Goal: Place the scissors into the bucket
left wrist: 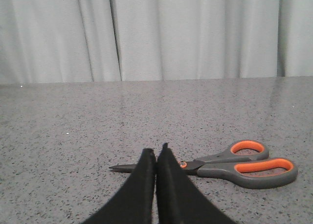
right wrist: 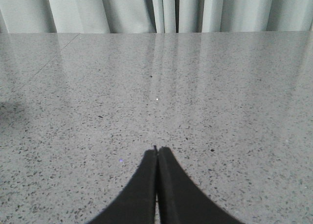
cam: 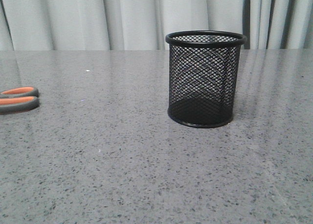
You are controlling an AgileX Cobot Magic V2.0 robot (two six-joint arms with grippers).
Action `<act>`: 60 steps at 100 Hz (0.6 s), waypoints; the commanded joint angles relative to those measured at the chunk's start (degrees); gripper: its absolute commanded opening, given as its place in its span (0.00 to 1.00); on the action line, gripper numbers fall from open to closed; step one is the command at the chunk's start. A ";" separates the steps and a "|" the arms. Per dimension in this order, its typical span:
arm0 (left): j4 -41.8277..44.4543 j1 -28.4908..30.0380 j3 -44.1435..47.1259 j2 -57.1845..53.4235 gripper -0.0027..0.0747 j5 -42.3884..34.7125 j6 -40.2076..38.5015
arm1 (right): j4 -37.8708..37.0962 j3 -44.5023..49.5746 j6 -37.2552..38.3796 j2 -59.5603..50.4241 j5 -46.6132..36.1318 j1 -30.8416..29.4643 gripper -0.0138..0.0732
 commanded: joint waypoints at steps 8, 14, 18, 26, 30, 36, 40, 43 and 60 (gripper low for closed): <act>-0.15 -0.51 1.58 -1.39 0.01 -4.26 -0.57 | -0.65 0.96 0.20 -1.38 -5.07 -0.24 0.10; -0.15 -0.51 1.58 -1.39 0.01 -4.26 -0.57 | -0.65 0.96 0.20 -1.38 -5.63 -0.24 0.10; -0.15 -0.51 1.58 -1.39 0.01 -4.26 -0.57 | -0.65 0.96 0.20 -1.38 -5.74 -0.24 0.10; -0.15 -0.51 1.58 -1.39 0.01 -4.26 -0.57 | -0.65 0.96 0.20 -1.38 -5.74 -0.24 0.10; -0.15 -0.51 1.58 -1.39 0.01 -4.26 -0.57 | -0.65 0.96 0.20 -1.38 -5.87 -0.24 0.10; -0.15 -0.51 1.58 -1.39 0.01 -4.26 -0.57 | -0.65 0.96 0.20 -1.38 -5.98 -0.24 0.10; -0.15 -0.51 1.58 -1.39 0.01 -4.26 -0.57 | -0.26 0.96 0.20 -1.38 -5.98 -0.24 0.10; -0.15 -0.51 1.58 -1.39 0.01 -4.26 -0.57 | -0.26 0.96 0.20 -1.38 -5.98 -0.24 0.10; -1.66 -0.51 1.58 -1.39 0.01 -4.26 -0.57 | 2.94 0.96 0.20 -1.38 -5.98 -0.24 0.10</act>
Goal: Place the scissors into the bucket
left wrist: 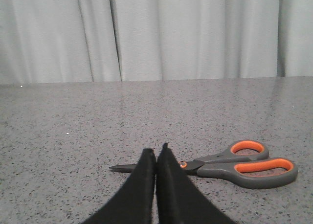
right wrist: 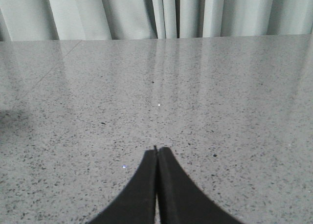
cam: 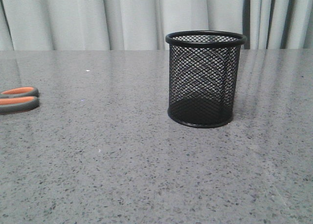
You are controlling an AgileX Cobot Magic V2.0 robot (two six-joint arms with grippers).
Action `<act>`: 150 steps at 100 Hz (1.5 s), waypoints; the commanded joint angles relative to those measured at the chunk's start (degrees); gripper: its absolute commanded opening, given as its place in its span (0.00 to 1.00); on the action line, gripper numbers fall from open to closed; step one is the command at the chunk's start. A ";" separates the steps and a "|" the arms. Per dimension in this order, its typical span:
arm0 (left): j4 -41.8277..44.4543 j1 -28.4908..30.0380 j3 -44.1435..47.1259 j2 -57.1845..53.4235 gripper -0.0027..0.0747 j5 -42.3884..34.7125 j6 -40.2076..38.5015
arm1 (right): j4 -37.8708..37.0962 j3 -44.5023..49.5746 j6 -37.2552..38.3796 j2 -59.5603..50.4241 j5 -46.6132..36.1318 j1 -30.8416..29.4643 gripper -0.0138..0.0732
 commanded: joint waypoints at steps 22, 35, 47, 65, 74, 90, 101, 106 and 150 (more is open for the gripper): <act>-11.73 -0.51 1.48 -1.39 0.01 -4.26 -0.57 | 13.58 0.96 0.20 -1.38 -7.30 -0.24 0.10; -16.55 -0.51 1.48 -1.39 0.01 -4.57 -0.57 | 15.68 0.96 0.20 -1.38 -8.48 -0.24 0.10; -23.92 -0.51 1.48 -1.39 0.01 -4.66 -0.57 | 20.81 0.96 0.20 -1.38 -9.27 -0.24 0.10; -37.75 -0.51 1.36 -1.39 0.01 -4.66 -0.57 | 33.36 0.86 0.20 -1.38 -13.34 -0.24 0.10; -41.98 -0.51 0.89 -1.39 0.01 -4.66 -0.57 | 38.25 0.71 0.20 -1.38 -13.39 -0.24 0.10; -43.12 -0.51 -3.13 -1.39 0.01 -3.13 -0.25 | 38.53 -0.62 0.20 -1.28 -10.48 -0.24 0.10; -37.20 -0.51 -8.70 -0.97 0.01 1.05 -0.25 | 37.32 -3.78 0.10 -0.03 -4.09 -0.24 0.10; -33.49 -0.51 -11.72 0.15 0.01 4.13 -0.25 | 35.89 -6.05 0.10 1.50 -0.95 -0.24 0.10; -17.95 -0.51 -39.86 26.40 0.01 37.85 6.30 | 22.80 -29.86 -3.91 24.39 22.30 3.00 0.10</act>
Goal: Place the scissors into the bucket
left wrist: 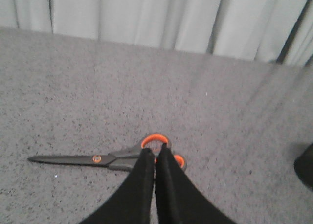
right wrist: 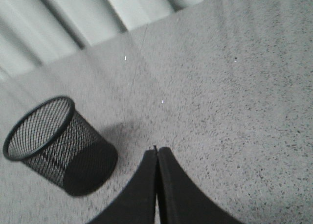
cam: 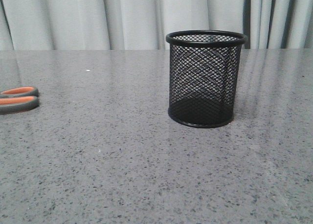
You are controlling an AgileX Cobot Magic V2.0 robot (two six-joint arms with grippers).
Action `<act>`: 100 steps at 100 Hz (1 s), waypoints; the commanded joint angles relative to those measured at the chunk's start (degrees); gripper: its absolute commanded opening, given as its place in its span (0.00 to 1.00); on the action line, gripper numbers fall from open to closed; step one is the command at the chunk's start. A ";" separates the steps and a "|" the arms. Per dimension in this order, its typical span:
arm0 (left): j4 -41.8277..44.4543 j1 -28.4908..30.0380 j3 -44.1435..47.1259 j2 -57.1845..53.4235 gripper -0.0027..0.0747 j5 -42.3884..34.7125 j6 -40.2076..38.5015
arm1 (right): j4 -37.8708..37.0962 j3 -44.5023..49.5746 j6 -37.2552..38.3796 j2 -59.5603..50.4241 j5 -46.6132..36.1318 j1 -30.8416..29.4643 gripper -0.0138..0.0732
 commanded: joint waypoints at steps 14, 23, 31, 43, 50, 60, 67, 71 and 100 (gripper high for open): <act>-0.38 -0.51 -11.12 11.77 0.01 9.04 1.82 | -1.62 -11.63 -1.47 12.86 9.46 1.29 0.10; -0.38 -0.51 -12.80 13.93 0.01 11.13 1.86 | -1.62 -14.36 -2.35 16.12 11.19 1.29 0.10; -0.41 -0.51 -13.21 14.69 0.01 11.28 1.96 | -0.69 -15.99 -4.49 17.74 11.43 1.29 0.10; -0.65 -0.51 -13.21 14.67 0.01 11.73 3.17 | 2.45 -17.57 -7.43 19.20 12.53 1.29 0.16; -0.96 -0.51 -13.21 14.67 0.02 12.77 5.80 | 4.47 -18.05 -9.01 20.10 13.11 1.29 0.27; -1.48 -0.51 -13.21 14.67 0.14 13.20 6.93 | 5.97 -18.78 -9.40 21.94 13.88 1.29 0.48; -1.69 -0.51 -13.21 14.67 0.28 13.20 6.93 | 6.44 -18.75 -9.40 22.89 13.77 1.29 0.60; -1.69 -0.51 -13.21 14.67 0.37 13.20 6.93 | 6.44 -18.75 -9.40 23.26 13.77 1.29 0.62; -1.98 -0.51 -13.85 17.39 0.59 17.01 11.07 | 6.64 -18.75 -11.15 23.71 13.24 1.29 0.62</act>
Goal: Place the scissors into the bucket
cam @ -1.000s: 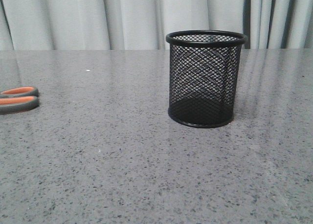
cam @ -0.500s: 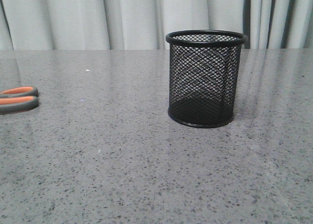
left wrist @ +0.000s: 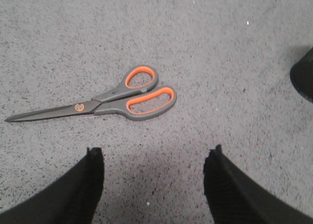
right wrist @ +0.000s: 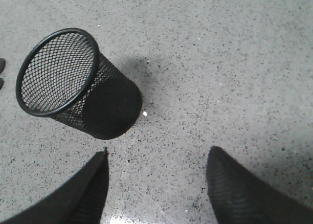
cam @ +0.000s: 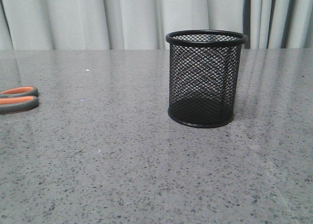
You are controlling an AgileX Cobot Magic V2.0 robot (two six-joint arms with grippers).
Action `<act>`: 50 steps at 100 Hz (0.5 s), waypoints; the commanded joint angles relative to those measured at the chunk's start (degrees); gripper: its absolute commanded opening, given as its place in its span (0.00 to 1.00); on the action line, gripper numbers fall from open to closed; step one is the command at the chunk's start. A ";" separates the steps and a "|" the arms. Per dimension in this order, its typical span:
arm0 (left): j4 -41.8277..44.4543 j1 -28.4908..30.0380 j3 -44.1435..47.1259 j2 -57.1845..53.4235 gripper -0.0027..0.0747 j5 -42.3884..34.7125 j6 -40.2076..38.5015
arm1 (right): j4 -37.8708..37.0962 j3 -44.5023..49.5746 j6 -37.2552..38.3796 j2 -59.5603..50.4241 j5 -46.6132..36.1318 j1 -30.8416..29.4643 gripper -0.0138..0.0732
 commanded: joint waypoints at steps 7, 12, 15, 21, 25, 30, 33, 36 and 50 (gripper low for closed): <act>-2.09 -0.51 -3.26 4.94 0.58 2.13 5.10 | 1.89 -2.04 -1.61 0.22 -2.77 0.08 0.62; -2.09 -0.51 -4.24 7.48 0.58 4.55 8.22 | 1.89 -2.04 -1.72 0.22 -2.64 0.08 0.62; -2.09 -0.51 -4.76 9.48 0.58 6.04 10.06 | 1.89 -2.04 -1.99 0.22 -2.47 0.08 0.62; -1.58 -0.51 -6.02 12.68 0.58 8.58 14.27 | 1.89 -2.04 -1.99 0.22 -2.33 0.08 0.62; -1.20 -0.51 -6.84 15.24 0.58 9.90 17.31 | 1.89 -2.04 -2.02 0.22 -2.19 0.08 0.62; -0.96 -0.51 -7.80 17.99 0.58 10.28 21.04 | 1.89 -2.04 -2.31 0.22 -1.93 0.08 0.62; -0.96 -0.51 -8.33 19.40 0.58 10.28 23.28 | 1.89 -2.04 -2.65 0.22 -1.68 0.08 0.62; -0.84 -0.62 -8.84 21.06 0.58 10.28 25.60 | 1.89 -2.04 -2.65 0.22 -1.59 0.08 0.62; -0.84 -0.65 -11.46 26.05 0.58 9.92 37.33 | 1.99 -2.04 -3.68 0.22 -1.00 0.08 0.62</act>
